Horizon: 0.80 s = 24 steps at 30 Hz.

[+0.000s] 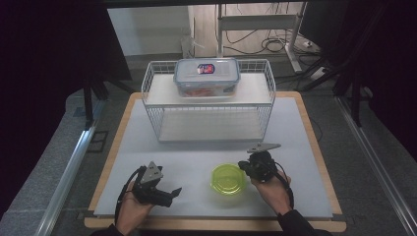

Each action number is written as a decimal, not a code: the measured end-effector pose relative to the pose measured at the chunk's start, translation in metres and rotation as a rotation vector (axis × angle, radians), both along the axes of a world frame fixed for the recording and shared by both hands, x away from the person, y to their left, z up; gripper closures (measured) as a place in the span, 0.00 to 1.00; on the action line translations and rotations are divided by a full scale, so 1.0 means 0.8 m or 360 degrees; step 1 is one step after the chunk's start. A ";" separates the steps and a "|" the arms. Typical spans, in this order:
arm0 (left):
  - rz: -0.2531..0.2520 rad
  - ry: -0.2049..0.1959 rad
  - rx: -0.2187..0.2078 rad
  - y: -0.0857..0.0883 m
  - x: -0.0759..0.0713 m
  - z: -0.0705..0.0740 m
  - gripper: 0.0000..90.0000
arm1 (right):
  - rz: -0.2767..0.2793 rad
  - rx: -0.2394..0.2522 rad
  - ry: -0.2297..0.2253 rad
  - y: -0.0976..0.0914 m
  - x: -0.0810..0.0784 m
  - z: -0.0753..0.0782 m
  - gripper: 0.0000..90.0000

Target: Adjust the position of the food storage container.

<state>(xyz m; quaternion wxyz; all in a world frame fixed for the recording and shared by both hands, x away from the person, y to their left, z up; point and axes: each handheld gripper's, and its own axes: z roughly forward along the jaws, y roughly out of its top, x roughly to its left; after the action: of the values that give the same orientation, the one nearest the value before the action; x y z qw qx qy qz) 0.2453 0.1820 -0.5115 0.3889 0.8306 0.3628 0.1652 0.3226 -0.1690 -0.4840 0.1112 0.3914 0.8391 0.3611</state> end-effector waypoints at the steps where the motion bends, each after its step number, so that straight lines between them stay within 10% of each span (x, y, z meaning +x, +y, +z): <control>1: 0.0000 0.0001 0.0001 0.000 0.000 0.000 0.00 | 0.0009 -0.0006 -0.0009 0.001 0.000 0.000 0.96; 24: -0.0004 -0.0041 0.0032 0.002 -0.004 -0.008 0.02 | -0.0072 0.0023 -0.0108 -0.068 -0.009 0.013 0.60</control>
<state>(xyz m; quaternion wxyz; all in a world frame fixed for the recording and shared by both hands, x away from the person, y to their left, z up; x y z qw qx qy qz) 0.2424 0.1840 -0.5177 0.3854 0.8326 0.3552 0.1790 0.3156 -0.2237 -0.4739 0.1447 0.3985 0.8232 0.3777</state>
